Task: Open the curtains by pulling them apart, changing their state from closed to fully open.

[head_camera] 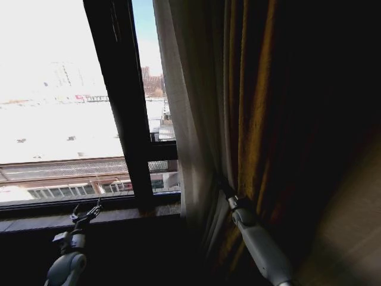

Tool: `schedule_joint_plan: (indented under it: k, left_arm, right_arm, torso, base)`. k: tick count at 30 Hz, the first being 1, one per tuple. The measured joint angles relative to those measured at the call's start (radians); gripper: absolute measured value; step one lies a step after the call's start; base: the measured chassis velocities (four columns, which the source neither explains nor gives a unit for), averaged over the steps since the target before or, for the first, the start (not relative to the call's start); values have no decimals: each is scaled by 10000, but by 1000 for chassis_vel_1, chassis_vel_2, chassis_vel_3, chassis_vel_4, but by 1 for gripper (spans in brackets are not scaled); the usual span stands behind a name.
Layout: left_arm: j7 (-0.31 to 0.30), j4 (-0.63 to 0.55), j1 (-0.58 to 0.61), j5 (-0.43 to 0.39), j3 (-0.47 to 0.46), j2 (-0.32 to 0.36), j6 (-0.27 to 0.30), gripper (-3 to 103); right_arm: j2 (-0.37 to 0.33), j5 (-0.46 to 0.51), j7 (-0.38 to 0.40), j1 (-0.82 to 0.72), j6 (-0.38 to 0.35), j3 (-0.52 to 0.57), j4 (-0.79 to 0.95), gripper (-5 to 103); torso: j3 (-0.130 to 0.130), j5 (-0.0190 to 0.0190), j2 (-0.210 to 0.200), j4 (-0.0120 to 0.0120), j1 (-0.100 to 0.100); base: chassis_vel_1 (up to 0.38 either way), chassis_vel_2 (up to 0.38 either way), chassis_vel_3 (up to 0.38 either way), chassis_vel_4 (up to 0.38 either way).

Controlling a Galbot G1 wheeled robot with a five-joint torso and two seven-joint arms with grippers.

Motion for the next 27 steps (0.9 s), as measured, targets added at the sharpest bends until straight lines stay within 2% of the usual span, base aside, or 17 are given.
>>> schedule_joint_plan:
  k: [6,7,8,11,12,15,18,21,23,27]
  left_arm:
    - [-1,0,0,0,-2,1,0,100]
    - [-1,0,0,0,-1,0,0,100]
    - [-1,0,0,0,-1,0,0,100]
    - [1,1,0,0,1,0,0,100]
    - [1,1,0,0,1,0,0,100]
    - [1,2,0,0,2,1,0,100]
    - [1,2,0,0,3,0,0,100]
    - [3,2,-1,0,3,0,0,100]
    - [3,2,0,0,4,0,0,100]
    - [5,2,0,0,5,0,0,100]
  right_arm:
    - [26,-100,254,-57,-57,-81,121,-2]
    - [27,-54,283,-60,-69,-96,151,2]
    - [28,-25,295,-59,-72,-103,166,2]
    - [-2,-150,-101,-70,-72,-50,209,18]
    - [-2,-150,-101,-70,-72,-50,209,18]
    - [-11,-407,-289,-104,-18,35,190,34]
    - [-9,-465,-331,-131,32,66,171,40]
    - [-37,-469,-341,-218,40,69,256,56]
    - [-55,-442,-330,-258,40,53,315,56]
    - [-112,-83,-201,-601,6,-105,744,78]
  torso:
    - [2,11,-2,-9,5]
    - [1,12,-3,-11,5]
    - [1,15,-3,-11,5]
    - [1,15,-2,-14,4]
    - [1,15,-2,-14,4]
    - [1,10,-2,-12,4]
    - [1,10,-3,-10,5]
    - [2,14,-3,-11,5]
    - [2,13,-3,-12,5]
    - [1,14,-3,-14,4]
  base:
    - [29,31,-17,-21]
    - [0,0,0,0]
    - [0,0,0,0]
    - [0,0,0,0]
    - [0,0,0,0]
    - [0,0,0,0]
    - [0,0,0,0]
    - [37,15,-23,-12]
    - [57,13,-101,-21]
    - [125,55,-120,-70]
